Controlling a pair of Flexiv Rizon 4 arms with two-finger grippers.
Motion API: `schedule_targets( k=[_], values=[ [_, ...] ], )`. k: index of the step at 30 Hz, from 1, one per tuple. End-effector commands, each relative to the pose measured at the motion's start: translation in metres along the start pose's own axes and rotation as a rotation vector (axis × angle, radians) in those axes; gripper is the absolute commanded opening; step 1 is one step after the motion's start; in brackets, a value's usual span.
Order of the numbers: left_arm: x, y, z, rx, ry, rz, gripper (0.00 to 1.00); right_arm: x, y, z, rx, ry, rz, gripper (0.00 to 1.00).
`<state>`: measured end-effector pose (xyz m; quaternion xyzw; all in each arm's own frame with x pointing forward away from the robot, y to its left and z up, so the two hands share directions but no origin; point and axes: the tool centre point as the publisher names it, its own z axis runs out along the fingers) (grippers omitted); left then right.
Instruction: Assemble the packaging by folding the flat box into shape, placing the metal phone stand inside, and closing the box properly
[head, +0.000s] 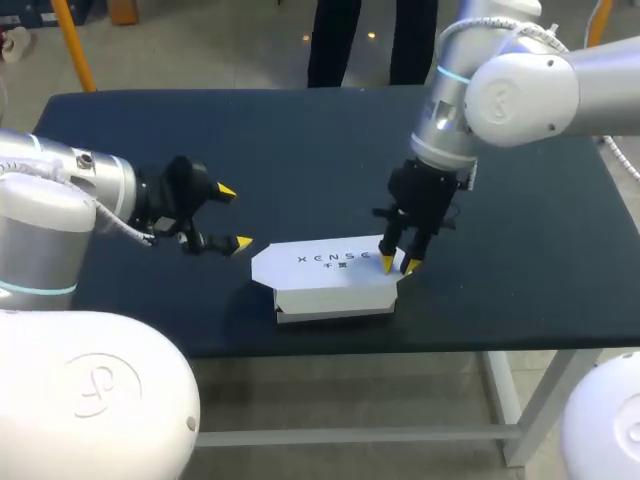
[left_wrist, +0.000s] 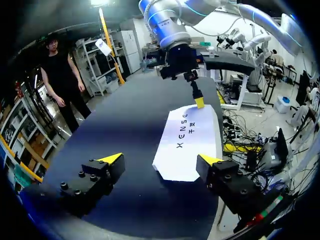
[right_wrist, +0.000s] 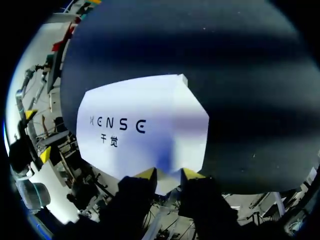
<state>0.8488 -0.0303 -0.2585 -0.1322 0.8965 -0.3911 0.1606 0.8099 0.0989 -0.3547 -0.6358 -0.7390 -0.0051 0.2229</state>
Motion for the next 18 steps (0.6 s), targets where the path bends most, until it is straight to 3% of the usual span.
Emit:
schedule_targets(
  k=[1, 4, 7, 10, 11, 12, 14, 15, 18],
  values=[
    [-0.001, -0.008, 0.001, -0.180, -0.037, -0.208, 1.00, -0.001, -0.001, 0.000, -0.003, 0.001, 0.000, 0.36],
    [-0.001, -0.008, 0.001, -0.180, -0.037, -0.208, 1.00, -0.001, 0.000, 0.001, -0.003, 0.006, 0.002, 0.36],
    [-0.012, -0.010, 0.015, -0.189, -0.016, -0.436, 1.00, -0.001, 0.000, 0.001, -0.004, 0.008, 0.003, 0.35],
    [-0.012, -0.009, 0.033, -0.272, -0.135, -0.651, 1.00, -0.001, -0.001, 0.002, -0.003, 0.008, 0.003, 0.36],
    [-0.010, -0.009, 0.034, -0.282, -0.132, -0.680, 1.00, -0.001, -0.001, 0.002, -0.004, 0.008, 0.003, 0.36],
    [-0.007, -0.008, 0.036, -0.304, -0.188, -0.720, 1.00, -0.001, -0.001, 0.002, -0.004, 0.008, 0.003, 0.36],
    [-0.002, -0.008, 0.038, -0.332, -0.235, -0.752, 1.00, -0.001, -0.001, 0.002, -0.003, 0.006, 0.005, 0.36],
    [0.000, -0.008, 0.039, -0.361, -0.308, -0.775, 1.00, -0.001, -0.001, 0.002, -0.003, 0.006, 0.005, 0.36],
    [0.004, -0.007, 0.039, -0.416, -0.331, -0.762, 1.00, -0.001, -0.001, 0.002, -0.005, 0.003, 0.006, 0.36]
  ],
)
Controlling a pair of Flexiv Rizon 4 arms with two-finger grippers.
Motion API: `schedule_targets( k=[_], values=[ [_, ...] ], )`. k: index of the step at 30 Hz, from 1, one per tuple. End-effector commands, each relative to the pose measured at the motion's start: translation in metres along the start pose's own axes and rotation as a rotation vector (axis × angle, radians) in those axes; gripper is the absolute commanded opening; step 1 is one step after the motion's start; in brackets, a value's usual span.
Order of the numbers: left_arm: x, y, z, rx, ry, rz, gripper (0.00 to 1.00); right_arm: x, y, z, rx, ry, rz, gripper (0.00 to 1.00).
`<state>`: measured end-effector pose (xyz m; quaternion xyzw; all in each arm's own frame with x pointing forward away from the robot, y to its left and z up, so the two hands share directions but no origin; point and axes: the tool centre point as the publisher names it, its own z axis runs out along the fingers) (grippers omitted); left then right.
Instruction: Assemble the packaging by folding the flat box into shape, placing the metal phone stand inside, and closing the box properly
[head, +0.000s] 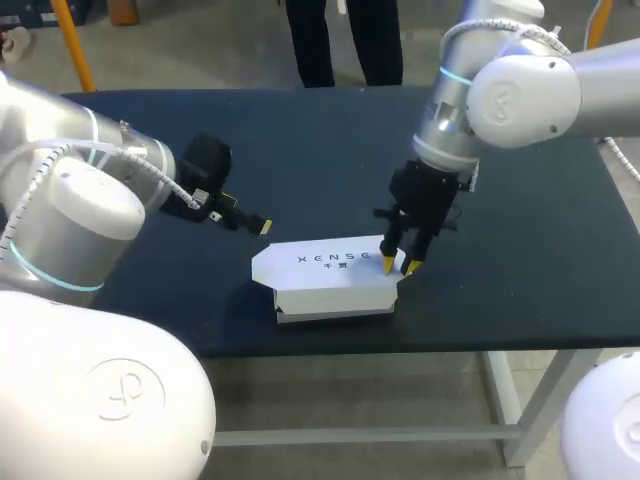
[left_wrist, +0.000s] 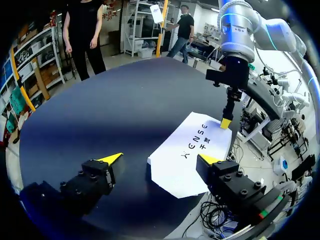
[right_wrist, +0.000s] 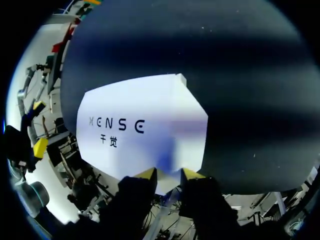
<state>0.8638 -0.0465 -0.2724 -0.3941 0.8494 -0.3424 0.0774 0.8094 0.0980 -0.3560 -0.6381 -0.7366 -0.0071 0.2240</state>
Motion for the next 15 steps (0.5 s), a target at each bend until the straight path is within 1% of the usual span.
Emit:
schedule_targets(
  k=[1, 14, 15],
  values=[
    [0.0126, -0.0013, 0.0117, -0.192, -0.283, -0.240, 1.00, 0.0001, -0.0007, 0.0009, -0.004, -0.002, 0.001, 0.36],
    [0.0126, -0.0013, 0.0117, -0.192, -0.283, -0.240, 1.00, 0.0000, -0.0021, 0.0022, -0.007, 0.001, 0.004, 0.35],
    [0.0112, -0.0057, 0.0156, -0.207, -0.265, -0.291, 1.00, 0.0002, -0.0023, 0.0021, -0.008, 0.001, 0.005, 0.35]
  ],
)
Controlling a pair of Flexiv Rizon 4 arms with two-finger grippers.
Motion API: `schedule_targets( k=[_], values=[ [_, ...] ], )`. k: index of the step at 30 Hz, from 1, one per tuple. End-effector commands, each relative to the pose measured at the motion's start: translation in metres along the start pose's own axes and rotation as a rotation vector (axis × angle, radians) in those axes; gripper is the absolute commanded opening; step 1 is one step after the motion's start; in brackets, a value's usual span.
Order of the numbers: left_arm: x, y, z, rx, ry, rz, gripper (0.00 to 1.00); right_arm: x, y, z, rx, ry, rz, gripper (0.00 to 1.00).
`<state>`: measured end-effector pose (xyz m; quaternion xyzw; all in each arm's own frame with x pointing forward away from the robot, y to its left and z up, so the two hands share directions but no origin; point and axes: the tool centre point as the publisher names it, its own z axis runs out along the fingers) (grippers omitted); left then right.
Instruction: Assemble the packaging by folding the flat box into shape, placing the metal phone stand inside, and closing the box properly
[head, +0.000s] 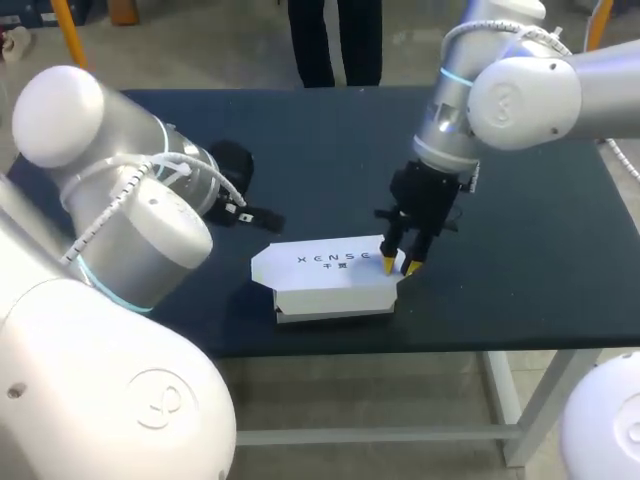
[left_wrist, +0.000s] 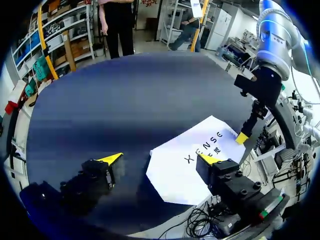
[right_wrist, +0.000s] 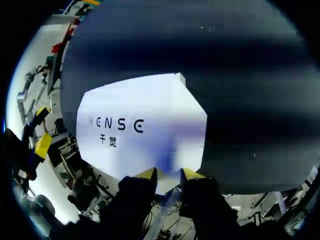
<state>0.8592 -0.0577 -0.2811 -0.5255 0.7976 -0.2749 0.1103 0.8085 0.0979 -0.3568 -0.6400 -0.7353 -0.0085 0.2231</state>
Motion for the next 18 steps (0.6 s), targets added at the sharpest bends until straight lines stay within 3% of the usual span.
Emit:
schedule_targets(
  k=[1, 5, 10, 11, 15, 18],
  values=[
    [0.006, -0.011, 0.008, -0.159, -0.055, -0.078, 1.00, 0.001, -0.002, 0.001, -0.005, -0.001, 0.001, 0.35],
    [0.011, -0.014, 0.018, -0.238, -0.002, -0.214, 1.00, 0.001, -0.002, 0.001, -0.005, -0.002, 0.002, 0.35],
    [0.016, -0.009, 0.022, -0.317, 0.082, -0.290, 1.00, 0.001, -0.002, 0.002, -0.002, -0.004, 0.005, 0.35],
    [0.016, -0.009, 0.023, -0.349, 0.093, -0.342, 1.00, 0.001, -0.002, 0.002, -0.002, -0.004, 0.005, 0.35],
    [0.017, -0.006, 0.027, -0.427, 0.108, -0.421, 1.00, 0.001, -0.002, 0.002, -0.001, -0.005, 0.006, 0.35],
    [0.016, -0.005, 0.029, -0.458, 0.046, -0.503, 1.00, 0.001, -0.002, 0.002, -0.001, -0.006, 0.006, 0.35]
  ],
)
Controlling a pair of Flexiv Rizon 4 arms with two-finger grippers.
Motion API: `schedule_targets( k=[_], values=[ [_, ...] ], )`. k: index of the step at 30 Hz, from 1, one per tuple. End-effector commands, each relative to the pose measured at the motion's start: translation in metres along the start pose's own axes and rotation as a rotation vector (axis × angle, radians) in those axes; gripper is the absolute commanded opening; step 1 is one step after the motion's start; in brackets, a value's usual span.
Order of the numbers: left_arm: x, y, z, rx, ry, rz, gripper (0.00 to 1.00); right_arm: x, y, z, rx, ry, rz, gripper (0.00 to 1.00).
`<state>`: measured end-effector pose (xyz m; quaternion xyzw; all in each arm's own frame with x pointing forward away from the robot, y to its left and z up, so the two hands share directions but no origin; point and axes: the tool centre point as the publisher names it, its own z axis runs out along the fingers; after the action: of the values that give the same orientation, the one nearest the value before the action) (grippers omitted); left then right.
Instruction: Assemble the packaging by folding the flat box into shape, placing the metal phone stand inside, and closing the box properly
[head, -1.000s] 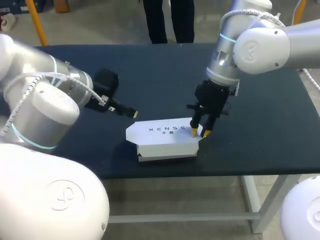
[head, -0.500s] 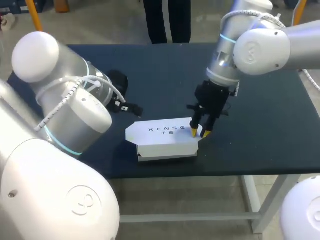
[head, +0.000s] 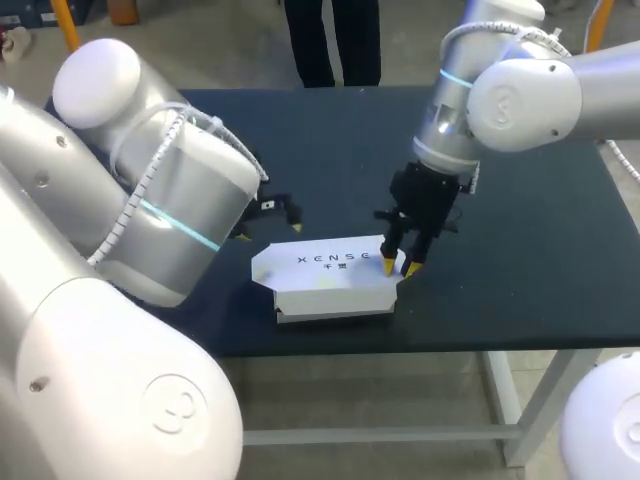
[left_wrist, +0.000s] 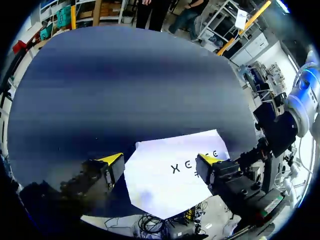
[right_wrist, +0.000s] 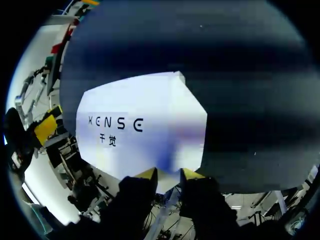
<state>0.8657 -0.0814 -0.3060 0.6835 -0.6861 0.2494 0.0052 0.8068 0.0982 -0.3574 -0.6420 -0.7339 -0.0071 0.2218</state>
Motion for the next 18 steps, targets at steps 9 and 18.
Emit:
schedule_targets(
  k=[9, 18],
  values=[
    [0.003, -0.006, -0.003, -0.309, -0.062, -0.086, 1.00, 0.001, 0.000, 0.001, -0.004, -0.002, 0.004, 0.35],
    [0.003, -0.005, 0.010, -0.508, 0.009, -0.223, 1.00, 0.000, 0.000, 0.002, -0.002, 0.000, 0.013, 0.35]
  ],
)
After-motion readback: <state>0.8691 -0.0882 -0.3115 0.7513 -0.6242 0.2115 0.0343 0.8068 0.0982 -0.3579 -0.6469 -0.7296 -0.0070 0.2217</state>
